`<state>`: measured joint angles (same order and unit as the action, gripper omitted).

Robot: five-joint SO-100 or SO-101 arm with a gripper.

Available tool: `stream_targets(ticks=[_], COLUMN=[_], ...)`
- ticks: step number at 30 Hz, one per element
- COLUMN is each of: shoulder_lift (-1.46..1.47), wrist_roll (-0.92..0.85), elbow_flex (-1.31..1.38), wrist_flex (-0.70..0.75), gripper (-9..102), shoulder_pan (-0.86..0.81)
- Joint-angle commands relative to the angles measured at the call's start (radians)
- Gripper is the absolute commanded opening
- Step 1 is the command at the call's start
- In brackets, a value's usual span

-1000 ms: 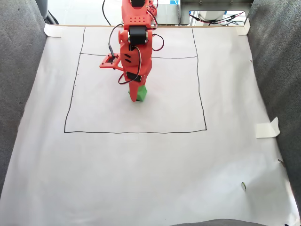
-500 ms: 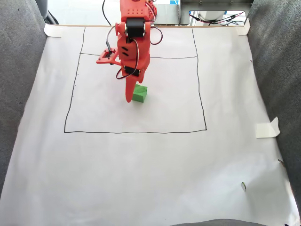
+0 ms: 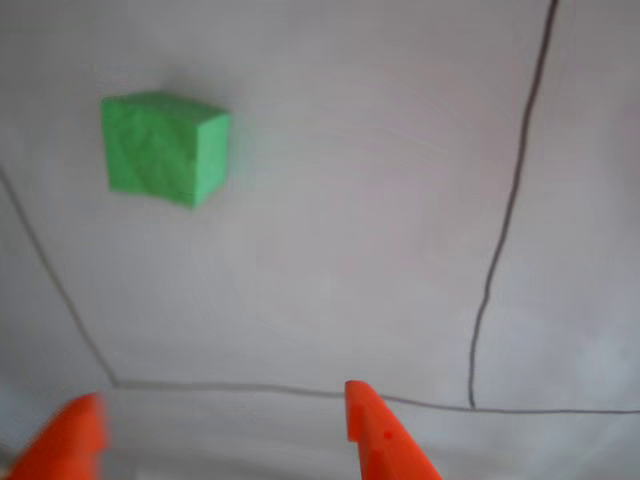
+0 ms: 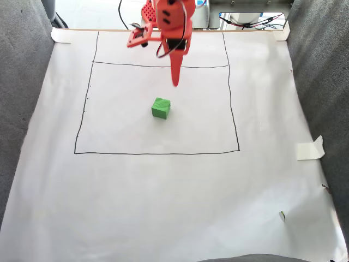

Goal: Grasp the colored block, Place it on the black dot, and then return the arm to the default position.

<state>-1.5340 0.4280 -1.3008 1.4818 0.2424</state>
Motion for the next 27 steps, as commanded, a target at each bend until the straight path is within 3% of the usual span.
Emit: stream_targets(ticks=[1,8,13,27], shoulder_lift=[-0.258,-0.799,-1.100,-1.640], wrist_roll=[-0.020,-0.063,-0.127,-0.259], elbow_flex=[-0.249,-0.721,-0.920,-1.143], wrist_flex=[-0.080,-0.238,-0.245,-0.232], gripper=[21,12,0,0], shoulder_pan=[0.028,0.011,-0.074,-0.252])
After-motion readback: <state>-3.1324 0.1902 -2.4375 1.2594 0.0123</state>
